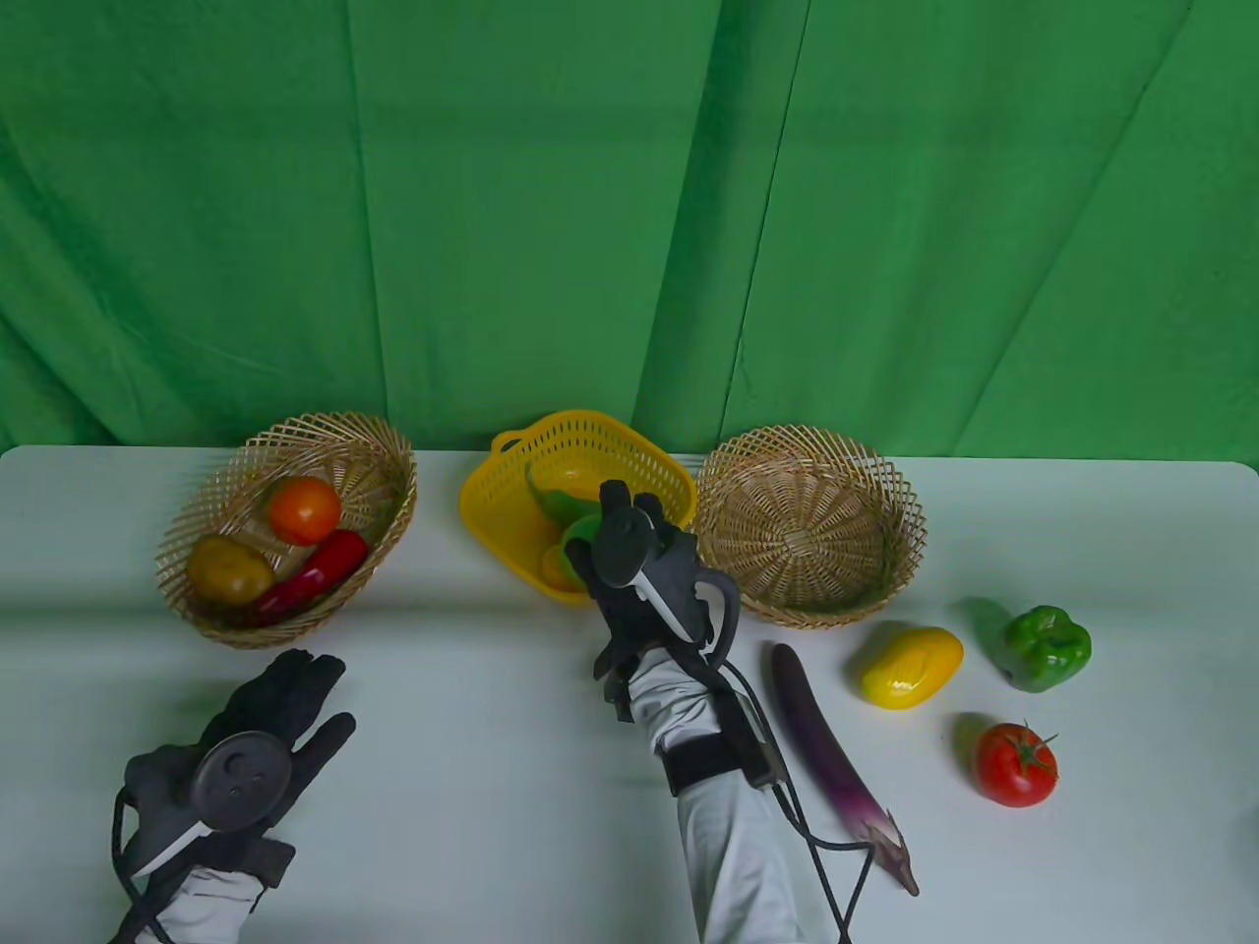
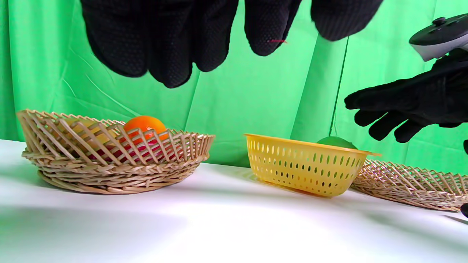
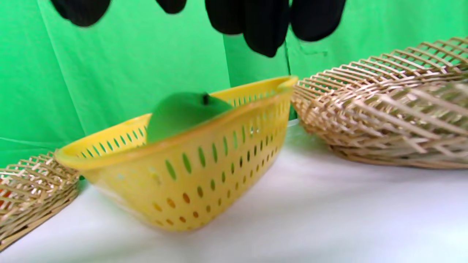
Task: Place 10 objects into 3 containers, with green background
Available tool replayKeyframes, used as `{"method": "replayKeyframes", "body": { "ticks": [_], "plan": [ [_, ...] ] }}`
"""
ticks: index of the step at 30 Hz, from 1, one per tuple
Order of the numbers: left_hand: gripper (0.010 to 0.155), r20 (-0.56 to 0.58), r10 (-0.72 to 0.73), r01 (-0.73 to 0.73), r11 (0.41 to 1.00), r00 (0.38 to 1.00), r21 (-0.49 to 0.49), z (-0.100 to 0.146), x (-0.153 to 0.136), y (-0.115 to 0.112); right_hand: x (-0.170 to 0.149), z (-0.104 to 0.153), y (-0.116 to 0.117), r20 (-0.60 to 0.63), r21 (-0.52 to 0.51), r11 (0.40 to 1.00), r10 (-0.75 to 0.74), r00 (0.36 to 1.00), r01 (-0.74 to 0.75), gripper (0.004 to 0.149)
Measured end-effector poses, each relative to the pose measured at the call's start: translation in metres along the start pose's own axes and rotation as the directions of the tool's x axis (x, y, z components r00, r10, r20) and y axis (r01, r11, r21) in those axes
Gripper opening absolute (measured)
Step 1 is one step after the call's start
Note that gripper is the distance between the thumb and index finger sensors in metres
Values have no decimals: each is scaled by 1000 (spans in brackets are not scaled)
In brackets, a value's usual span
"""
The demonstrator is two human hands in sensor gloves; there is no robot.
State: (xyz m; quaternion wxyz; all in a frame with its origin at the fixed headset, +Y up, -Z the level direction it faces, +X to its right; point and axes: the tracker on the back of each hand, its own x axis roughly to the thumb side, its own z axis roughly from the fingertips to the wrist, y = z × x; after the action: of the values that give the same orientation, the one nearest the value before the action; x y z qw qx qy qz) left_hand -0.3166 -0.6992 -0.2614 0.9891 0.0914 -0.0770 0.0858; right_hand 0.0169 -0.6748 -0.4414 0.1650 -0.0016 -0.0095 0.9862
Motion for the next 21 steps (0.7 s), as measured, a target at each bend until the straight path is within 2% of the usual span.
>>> {"method": "replayKeyframes", "body": {
  "ticks": [8,21],
  "plan": [
    [63,19,-6,6,1000,1000,-7,-1,2,-4,-24,23,-24,126,24,999,31,992,-35,71],
    [63,29,9,-9,1000,1000,-1,0,2,-5,-85,79,-51,167,31,999,4,986,-9,70]
  ]
}}
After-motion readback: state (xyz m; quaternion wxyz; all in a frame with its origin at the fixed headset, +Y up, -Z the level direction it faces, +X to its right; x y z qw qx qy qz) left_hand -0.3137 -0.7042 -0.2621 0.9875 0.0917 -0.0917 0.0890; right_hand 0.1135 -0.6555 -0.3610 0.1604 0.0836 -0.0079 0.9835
